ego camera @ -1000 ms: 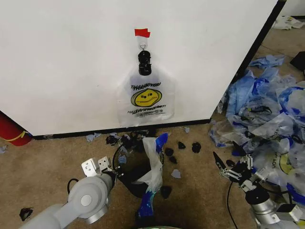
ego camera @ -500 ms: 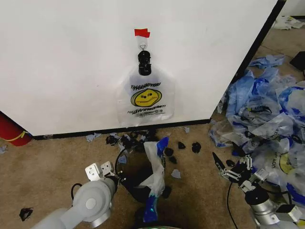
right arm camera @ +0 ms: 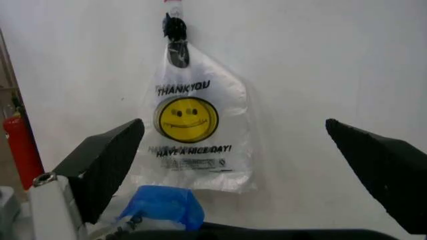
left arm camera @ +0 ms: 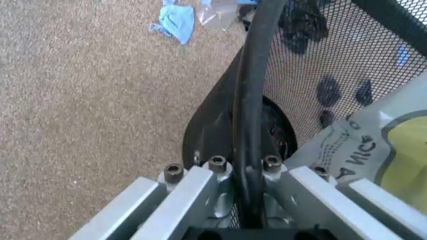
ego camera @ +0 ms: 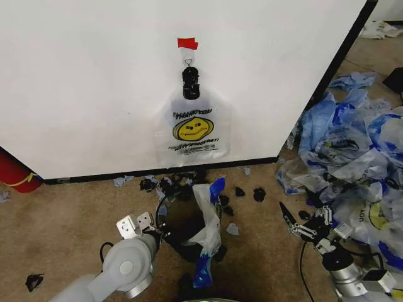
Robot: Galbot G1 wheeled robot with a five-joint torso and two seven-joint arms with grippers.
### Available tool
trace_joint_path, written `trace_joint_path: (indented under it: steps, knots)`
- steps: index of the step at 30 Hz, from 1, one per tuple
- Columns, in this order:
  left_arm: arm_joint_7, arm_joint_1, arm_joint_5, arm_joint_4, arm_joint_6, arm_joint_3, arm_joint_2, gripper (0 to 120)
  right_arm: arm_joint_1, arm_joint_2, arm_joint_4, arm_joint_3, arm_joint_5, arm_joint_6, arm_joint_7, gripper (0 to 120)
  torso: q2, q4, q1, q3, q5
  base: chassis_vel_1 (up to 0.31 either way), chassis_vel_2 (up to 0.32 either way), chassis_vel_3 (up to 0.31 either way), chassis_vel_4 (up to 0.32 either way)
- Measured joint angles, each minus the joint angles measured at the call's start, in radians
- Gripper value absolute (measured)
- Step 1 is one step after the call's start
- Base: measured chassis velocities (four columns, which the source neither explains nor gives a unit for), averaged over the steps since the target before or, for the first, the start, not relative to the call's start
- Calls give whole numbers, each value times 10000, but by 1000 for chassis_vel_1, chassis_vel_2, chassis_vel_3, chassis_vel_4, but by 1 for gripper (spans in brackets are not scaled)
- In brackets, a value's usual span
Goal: Pick up the garbage bag from the wall and place it over the trash bin.
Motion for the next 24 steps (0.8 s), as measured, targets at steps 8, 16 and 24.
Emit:
trace_joint_path:
  steps: [8,16,24]
  knots:
    - [93,-36,-8,3,-135,-123,-71,20,53,-31,-42,-44,-8,-24,-3,100,0,0,0,0,0,0,0,0,0]
    - [-160,-23,-534,-779,-53,-649,-138,52,-116,-76,58,-171,196,-158,284,100,0,0,0,0,2,0,0,0,0]
    - [718,-456,323,-969,-43,-1285,735,79,-813,-1653,1350,-969,1752,-1004,2257,100,0,-4,0,0,-2,0,0,0,0]
